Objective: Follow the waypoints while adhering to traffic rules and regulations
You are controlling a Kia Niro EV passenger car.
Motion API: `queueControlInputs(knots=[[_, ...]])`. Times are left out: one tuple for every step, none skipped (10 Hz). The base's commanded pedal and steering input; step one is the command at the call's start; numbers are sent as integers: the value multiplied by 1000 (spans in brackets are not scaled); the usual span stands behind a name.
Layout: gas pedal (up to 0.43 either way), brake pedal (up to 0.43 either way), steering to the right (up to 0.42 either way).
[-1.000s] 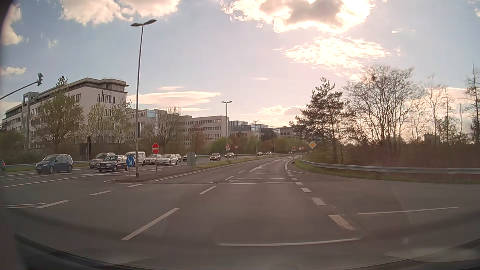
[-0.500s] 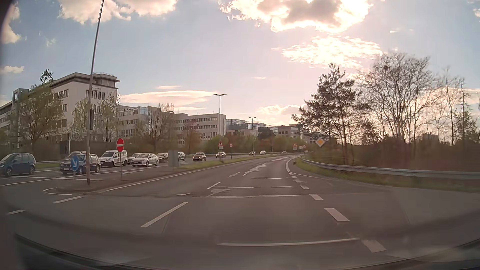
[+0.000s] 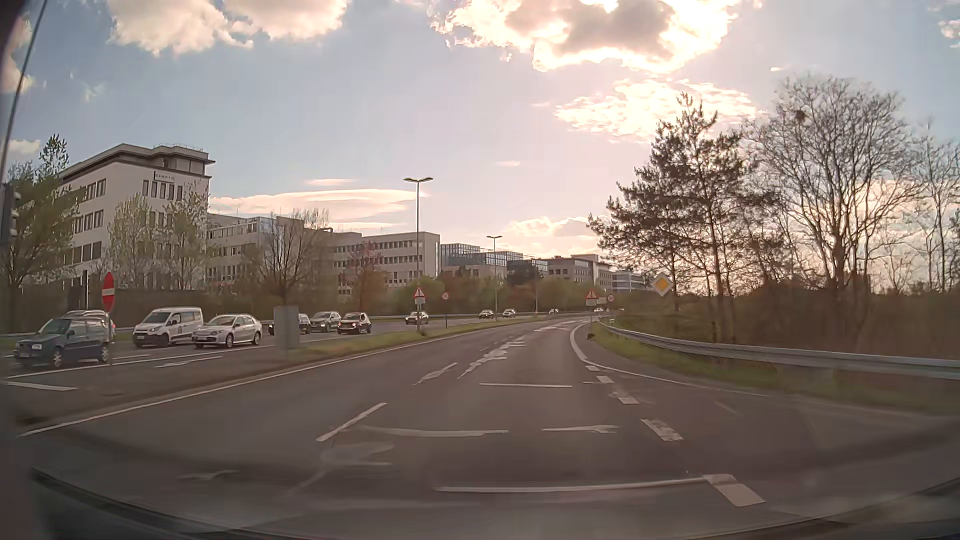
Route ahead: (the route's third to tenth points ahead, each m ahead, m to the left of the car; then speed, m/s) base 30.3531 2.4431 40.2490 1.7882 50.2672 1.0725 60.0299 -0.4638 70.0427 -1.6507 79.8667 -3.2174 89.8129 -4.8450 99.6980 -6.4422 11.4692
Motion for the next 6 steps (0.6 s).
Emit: queueControlInputs(knots=[[209,0,12],[209,0,11],[209,0,11],[209,0,10],[209,0,8],[209,0,7]])
